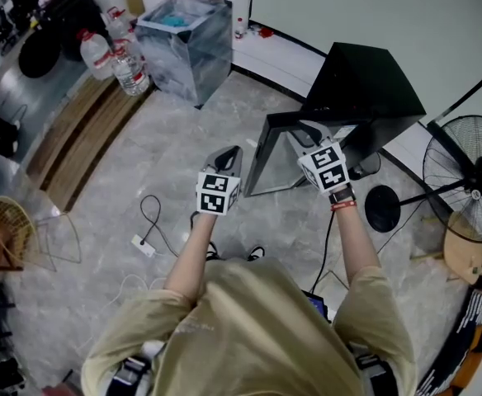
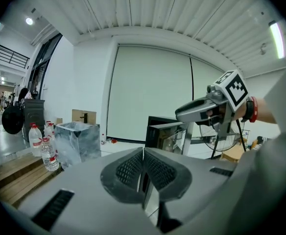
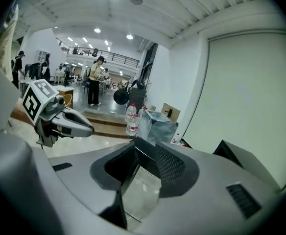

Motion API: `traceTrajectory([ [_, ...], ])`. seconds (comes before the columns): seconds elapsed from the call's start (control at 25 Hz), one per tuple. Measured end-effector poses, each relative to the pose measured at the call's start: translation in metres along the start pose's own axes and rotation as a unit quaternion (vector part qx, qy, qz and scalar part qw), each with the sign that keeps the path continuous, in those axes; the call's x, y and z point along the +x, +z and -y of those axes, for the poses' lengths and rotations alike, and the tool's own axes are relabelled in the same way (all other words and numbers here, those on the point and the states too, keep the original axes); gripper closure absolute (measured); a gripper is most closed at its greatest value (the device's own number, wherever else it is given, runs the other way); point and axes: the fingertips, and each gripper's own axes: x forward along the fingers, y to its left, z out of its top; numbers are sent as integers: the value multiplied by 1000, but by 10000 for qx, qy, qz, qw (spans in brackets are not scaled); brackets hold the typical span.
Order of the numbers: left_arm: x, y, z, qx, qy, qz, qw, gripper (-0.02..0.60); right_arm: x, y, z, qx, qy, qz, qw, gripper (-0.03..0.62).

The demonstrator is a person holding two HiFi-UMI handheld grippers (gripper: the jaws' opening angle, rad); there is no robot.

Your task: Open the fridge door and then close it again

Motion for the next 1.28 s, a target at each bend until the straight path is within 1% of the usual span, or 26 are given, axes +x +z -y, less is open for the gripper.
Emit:
traceTrajectory([
  [0.12,4,-8,5,-9,-62,-123,9999,560,10,-6,-1,-712,307,-354,9964,428],
  [0.2,9,-15,10,-6,-158,-246,9996,560,18,-8,-1,-1159,476,-517,9908,389],
  [0.24,11,-20,12,2,-189,-326,9993,560,22,-10,0,-1362,544,-592,9874,381],
  [0.32,18,-30,16,24,-228,-465,9987,558,31,-13,3,-1772,678,-761,9789,372],
  [0.44,28,-39,24,44,-261,-566,9980,554,39,-22,5,-2390,931,-1055,9608,367],
  [0.64,46,-61,33,-46,-329,-837,9959,497,49,-36,7,-3092,1280,-1452,9311,367],
  [0.8,64,-83,38,-177,-422,-1059,9933,426,54,-46,11,-3341,1435,-1634,9171,364],
  [0.88,74,-94,38,-224,-475,-1178,9916,406,56,-48,12,-3397,1425,-1638,9151,362],
  [1.0,88,-108,37,-241,-479,-1354,9893,375,57,-46,13,-3369,1402,-1500,9189,378],
  [1.28,126,-118,40,-429,-347,-1399,9886,373,54,-47,16,-3260,1365,-1220,9275,379],
])
